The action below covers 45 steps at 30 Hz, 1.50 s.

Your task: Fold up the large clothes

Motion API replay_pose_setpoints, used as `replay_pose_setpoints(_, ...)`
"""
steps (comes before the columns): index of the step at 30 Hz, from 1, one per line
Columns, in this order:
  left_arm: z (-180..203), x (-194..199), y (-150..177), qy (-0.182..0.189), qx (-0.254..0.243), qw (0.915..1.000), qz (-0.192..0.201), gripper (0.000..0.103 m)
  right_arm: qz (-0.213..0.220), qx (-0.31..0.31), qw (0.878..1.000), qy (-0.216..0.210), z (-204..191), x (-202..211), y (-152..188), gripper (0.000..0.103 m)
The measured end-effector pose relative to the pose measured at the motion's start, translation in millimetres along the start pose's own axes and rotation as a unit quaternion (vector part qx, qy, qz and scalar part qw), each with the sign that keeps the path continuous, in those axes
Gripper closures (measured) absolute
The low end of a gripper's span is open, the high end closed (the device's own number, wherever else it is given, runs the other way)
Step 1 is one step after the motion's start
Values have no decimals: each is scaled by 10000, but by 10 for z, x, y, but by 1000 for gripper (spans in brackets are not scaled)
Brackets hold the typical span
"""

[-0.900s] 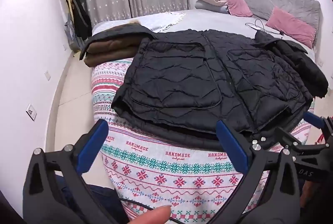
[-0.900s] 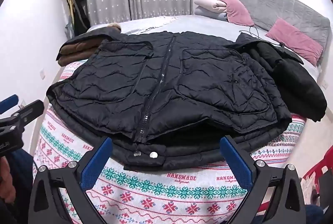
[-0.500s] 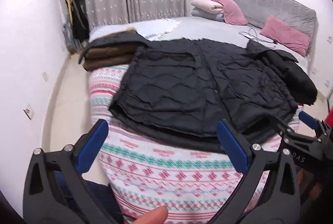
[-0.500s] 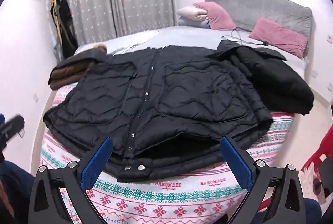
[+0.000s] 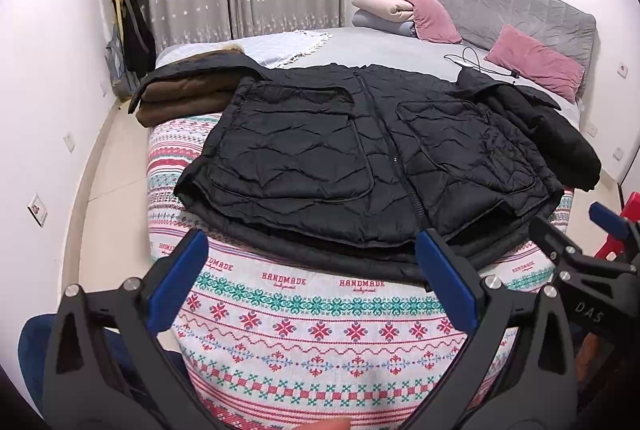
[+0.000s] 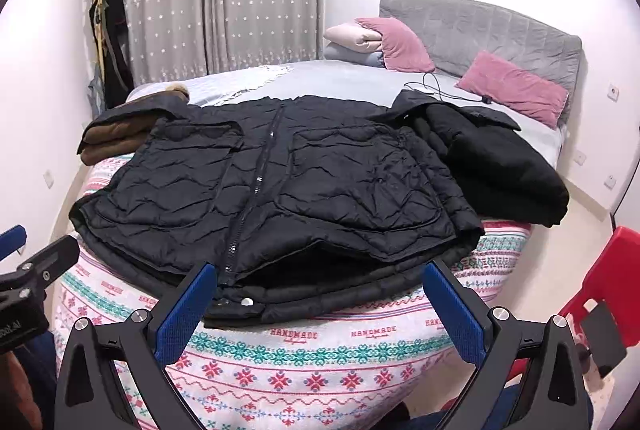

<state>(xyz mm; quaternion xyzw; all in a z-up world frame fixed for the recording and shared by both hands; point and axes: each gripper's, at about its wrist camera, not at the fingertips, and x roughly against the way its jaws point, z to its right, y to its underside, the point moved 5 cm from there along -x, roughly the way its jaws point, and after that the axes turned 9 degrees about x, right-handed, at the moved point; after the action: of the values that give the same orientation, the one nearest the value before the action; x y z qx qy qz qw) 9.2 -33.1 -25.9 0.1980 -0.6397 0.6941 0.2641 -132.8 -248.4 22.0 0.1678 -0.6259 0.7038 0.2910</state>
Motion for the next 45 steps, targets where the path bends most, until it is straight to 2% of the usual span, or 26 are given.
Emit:
replay_pose_setpoints(4,30,-46,30,78,10,9999,-80,0,-31,-40,10000,83,50,-15,15,0)
replay_pose_setpoints(11,159,-108,102,89,-254,9996,-121,0,-21,-31,9998,198,107,-8,26,0)
replay_pose_setpoints(21,137,-226,141,-75,-259,9993,-249,0,-49,15,9996,287,101,-24,27,0)
replay_pose_setpoints(45,57,-316,161,-162,-119,9990,-388,0,-75,51,9990,434,107,-65,43,0)
